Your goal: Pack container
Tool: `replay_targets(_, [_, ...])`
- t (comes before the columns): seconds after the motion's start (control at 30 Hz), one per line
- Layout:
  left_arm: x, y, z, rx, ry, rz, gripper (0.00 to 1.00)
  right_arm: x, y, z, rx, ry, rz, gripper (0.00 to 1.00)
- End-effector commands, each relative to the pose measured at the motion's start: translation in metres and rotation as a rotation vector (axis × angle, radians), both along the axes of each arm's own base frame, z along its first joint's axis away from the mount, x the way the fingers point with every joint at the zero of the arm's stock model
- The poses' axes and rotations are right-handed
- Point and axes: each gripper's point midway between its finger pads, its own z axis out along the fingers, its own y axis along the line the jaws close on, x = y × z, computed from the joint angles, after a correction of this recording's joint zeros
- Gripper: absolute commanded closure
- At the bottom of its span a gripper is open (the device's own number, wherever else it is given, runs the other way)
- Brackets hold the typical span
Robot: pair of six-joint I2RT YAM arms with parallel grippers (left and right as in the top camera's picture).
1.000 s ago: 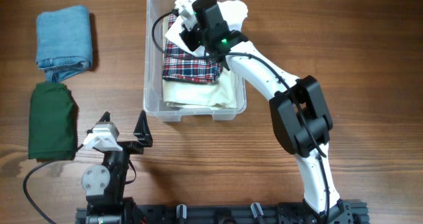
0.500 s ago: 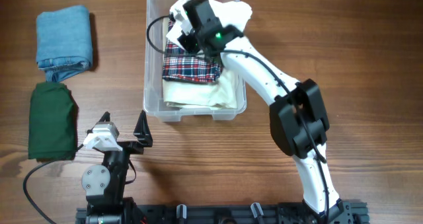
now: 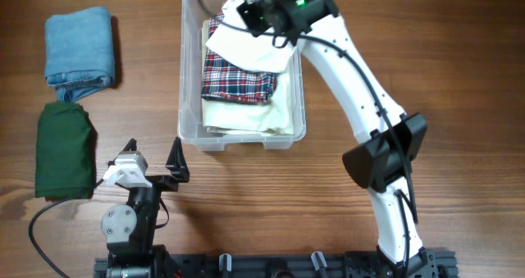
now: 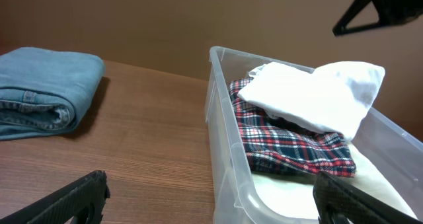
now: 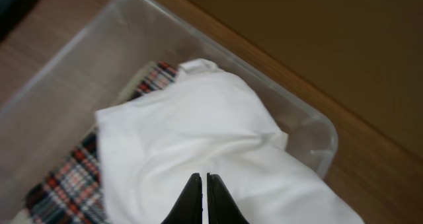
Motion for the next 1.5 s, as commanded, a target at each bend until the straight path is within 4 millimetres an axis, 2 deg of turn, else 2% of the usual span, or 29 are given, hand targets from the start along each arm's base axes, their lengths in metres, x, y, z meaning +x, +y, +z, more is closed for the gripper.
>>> replay_targets(0.0, [0.0, 0.002, -0.003, 0.008, 0.007, 0.01, 0.0, 0.016, -0.021, -0.039, 0.029, 0.092, -0.084, 0.96])
replay_targets(0.23, [0.0, 0.002, -0.003, 0.008, 0.008, 0.01, 0.0, 0.016, -0.022, -0.078, 0.055, 0.2, -0.064, 0.96])
replay_targets(0.7, [0.0, 0.002, -0.003, 0.008, 0.008, 0.01, 0.0, -0.011, 0.026, -0.138, -0.025, 0.289, 0.048, 0.95])
replay_targets(0.93, [0.0, 0.002, -0.003, 0.008, 0.007, 0.01, 0.0, -0.018, 0.033, -0.166, -0.059, 0.325, 0.077, 0.94])
replay_targets(1.07, [0.0, 0.002, -0.003, 0.008, 0.007, 0.01, 0.0, -0.024, 0.039, -0.17, -0.079, 0.329, 0.118, 0.95])
replay_targets(1.33, [0.0, 0.002, -0.003, 0.008, 0.008, 0.01, 0.0, -0.05, 0.085, -0.167, -0.123, 0.279, 0.291, 0.94])
replay_targets(1.47, [0.0, 0.002, -0.003, 0.008, 0.007, 0.01, 0.0, -0.057, 0.098, -0.166, -0.161, 0.245, 0.302, 0.94])
